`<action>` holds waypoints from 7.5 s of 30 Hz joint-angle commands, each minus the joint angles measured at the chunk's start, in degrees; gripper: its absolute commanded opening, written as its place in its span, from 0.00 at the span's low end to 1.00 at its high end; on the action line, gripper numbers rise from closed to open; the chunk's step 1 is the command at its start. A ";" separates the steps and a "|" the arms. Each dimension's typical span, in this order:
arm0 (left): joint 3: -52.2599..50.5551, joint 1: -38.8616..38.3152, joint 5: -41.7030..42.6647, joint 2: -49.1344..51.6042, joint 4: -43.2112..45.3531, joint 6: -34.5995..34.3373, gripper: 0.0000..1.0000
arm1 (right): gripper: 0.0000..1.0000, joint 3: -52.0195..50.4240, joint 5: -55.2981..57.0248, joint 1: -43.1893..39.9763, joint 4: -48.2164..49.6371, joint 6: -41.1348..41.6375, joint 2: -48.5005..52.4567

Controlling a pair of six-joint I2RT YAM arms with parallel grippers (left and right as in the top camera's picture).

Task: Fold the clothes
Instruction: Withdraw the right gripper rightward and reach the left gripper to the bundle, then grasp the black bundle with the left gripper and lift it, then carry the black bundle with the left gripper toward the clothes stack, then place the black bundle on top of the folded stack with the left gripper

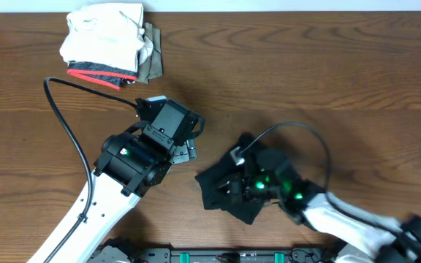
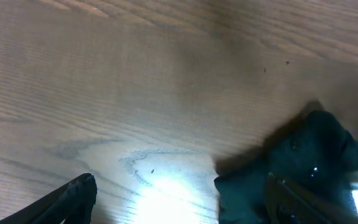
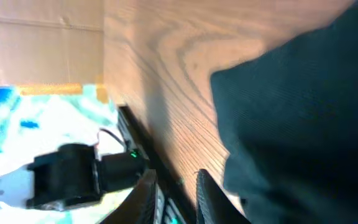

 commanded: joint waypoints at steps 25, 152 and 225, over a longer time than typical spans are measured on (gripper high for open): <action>-0.11 11.32 44.98 25.73 16.85 45.55 0.87 | 0.78 23.69 28.83 -22.77 -73.70 -21.59 -21.86; -3.69 29.86 48.24 47.23 44.98 18.86 0.98 | 0.81 23.67 27.30 -22.75 -75.19 -21.49 -21.92; 11.87 47.04 5.86 46.07 71.38 -11.28 0.59 | 0.86 23.67 26.51 -22.77 -76.63 -22.58 -21.77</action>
